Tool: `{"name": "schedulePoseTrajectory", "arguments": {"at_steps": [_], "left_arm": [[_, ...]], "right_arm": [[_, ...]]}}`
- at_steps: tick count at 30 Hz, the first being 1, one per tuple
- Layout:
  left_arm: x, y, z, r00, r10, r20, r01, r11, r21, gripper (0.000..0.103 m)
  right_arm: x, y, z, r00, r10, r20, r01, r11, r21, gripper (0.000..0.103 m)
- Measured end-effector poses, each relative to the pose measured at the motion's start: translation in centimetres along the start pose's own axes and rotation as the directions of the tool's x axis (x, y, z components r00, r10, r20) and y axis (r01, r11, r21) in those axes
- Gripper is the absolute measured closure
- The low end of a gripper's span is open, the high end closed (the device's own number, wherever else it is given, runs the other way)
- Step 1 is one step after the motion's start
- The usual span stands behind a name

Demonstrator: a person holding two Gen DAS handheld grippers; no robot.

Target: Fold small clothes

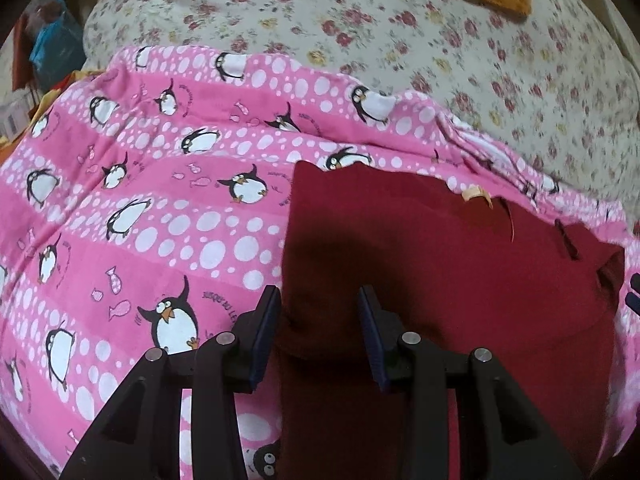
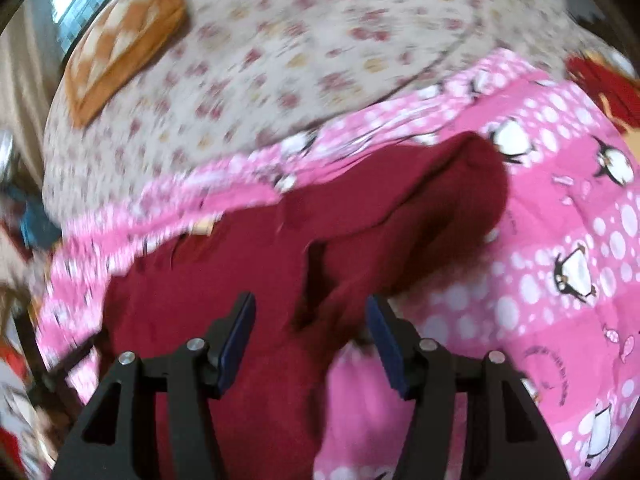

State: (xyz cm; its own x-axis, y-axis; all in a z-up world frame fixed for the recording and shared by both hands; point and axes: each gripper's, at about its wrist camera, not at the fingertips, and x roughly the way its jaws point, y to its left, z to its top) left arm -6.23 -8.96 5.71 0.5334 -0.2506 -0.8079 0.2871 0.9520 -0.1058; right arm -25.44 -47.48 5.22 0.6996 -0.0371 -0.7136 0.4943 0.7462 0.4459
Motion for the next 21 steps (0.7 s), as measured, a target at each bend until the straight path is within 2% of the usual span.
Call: {"name": "schedulePoseTrajectory", "arguments": {"at_steps": [4, 8, 11, 18, 20, 21], "left_arm": [[0.2, 0.4, 0.1, 1.0, -0.008, -0.01, 0.008, 1.0, -0.027, 0.085], [-0.1, -0.2, 0.0, 1.0, 0.014, 0.018, -0.014, 1.0, 0.01, 0.084], [0.1, -0.5, -0.1, 1.0, 0.014, 0.018, -0.014, 0.999, 0.032, 0.085], [0.4, -0.6, -0.1, 1.0, 0.009, 0.013, -0.009, 1.0, 0.03, 0.084], [0.5, -0.5, -0.1, 1.0, 0.011, 0.01, -0.011, 1.0, 0.029, 0.084], [0.6, -0.5, -0.1, 1.0, 0.012, 0.008, -0.012, 0.999, 0.03, 0.084]], "right_arm": [[0.7, -1.9, 2.1, 0.999, 0.032, 0.016, -0.034, 0.996, 0.088, 0.042], [3.2, -1.2, 2.9, 0.995, 0.097, -0.017, -0.095, 0.989, 0.112, 0.042], [5.1, -0.8, 3.1, 0.992, 0.114, -0.054, -0.106, 0.985, 0.138, 0.042], [9.1, -1.0, 3.0, 0.991, 0.06, -0.12, -0.038, 0.984, 0.174, 0.043], [9.7, -0.9, 3.1, 0.994, 0.036, -0.099, -0.019, 0.986, 0.165, 0.047], [10.0, -0.9, 3.1, 0.996, 0.022, -0.088, -0.008, 0.988, 0.157, 0.054]]}}
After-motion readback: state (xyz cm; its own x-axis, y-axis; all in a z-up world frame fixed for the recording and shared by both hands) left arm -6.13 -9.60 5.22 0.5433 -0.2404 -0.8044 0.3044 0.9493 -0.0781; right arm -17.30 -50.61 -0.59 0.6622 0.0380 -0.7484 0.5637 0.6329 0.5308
